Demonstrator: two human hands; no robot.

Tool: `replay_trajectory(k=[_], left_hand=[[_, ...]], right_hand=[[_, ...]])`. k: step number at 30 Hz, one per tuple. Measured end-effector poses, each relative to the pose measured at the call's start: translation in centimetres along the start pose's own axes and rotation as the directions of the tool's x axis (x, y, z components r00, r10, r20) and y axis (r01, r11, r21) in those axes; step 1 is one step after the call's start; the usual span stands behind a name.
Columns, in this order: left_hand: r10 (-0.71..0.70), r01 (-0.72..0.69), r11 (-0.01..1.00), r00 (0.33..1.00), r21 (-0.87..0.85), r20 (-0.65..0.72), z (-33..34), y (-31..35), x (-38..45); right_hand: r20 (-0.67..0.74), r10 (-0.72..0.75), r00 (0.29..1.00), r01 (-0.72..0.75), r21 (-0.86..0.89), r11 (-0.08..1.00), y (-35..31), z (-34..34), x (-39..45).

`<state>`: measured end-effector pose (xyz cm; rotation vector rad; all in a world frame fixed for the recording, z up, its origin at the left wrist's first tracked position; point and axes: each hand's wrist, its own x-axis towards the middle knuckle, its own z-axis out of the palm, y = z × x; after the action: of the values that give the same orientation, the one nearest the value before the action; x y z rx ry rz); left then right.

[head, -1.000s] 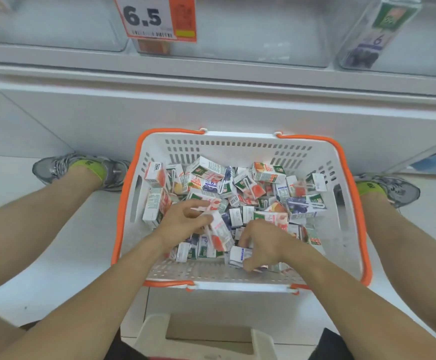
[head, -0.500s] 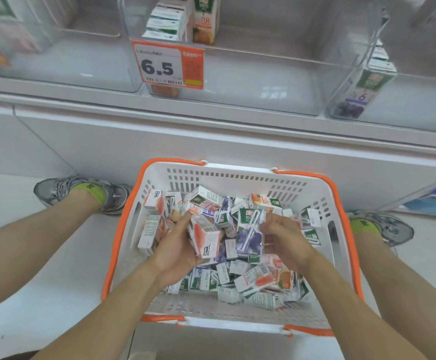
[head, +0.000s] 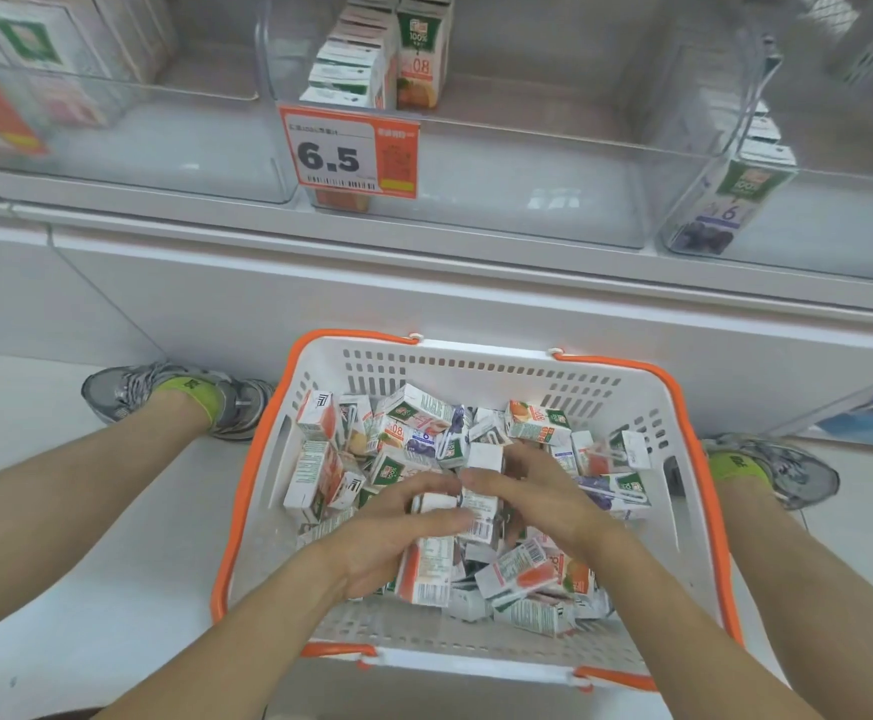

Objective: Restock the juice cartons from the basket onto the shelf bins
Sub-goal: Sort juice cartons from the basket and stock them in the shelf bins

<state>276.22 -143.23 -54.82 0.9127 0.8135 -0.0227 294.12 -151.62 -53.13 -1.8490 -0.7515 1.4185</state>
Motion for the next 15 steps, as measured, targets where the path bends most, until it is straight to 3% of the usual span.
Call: replay_trajectory(k=[4, 7, 10, 15], left_hand=[[0.013, -0.012, 0.999, 1.000, 0.029, -0.022, 0.7, 0.6, 0.1], [-0.004, 0.004, 1.000, 1.000, -0.012, 0.024, 1.2, 2.5, 0.4], [0.014, -0.009, 1.000, 0.987, -0.029, 0.161, 2.8, 5.9, 0.3], [0.056, -0.121, 0.976, 0.944, 0.182, 0.324, 7.6, 12.5, 0.4]], right_hand=[[-0.032, -0.024, 0.999, 0.017, -0.207, 0.978, -2.0, -0.6, -0.9], [0.069, -0.123, 0.990, 0.122, 0.024, 0.992, -2.5, -3.7, -1.8], [0.151, -0.292, 0.944, 0.247, 0.260, 0.933, -2.6, -7.4, -3.4], [-0.089, -0.510, 0.855, 0.513, 0.287, 0.809, -4.4, -11.8, -6.3]])
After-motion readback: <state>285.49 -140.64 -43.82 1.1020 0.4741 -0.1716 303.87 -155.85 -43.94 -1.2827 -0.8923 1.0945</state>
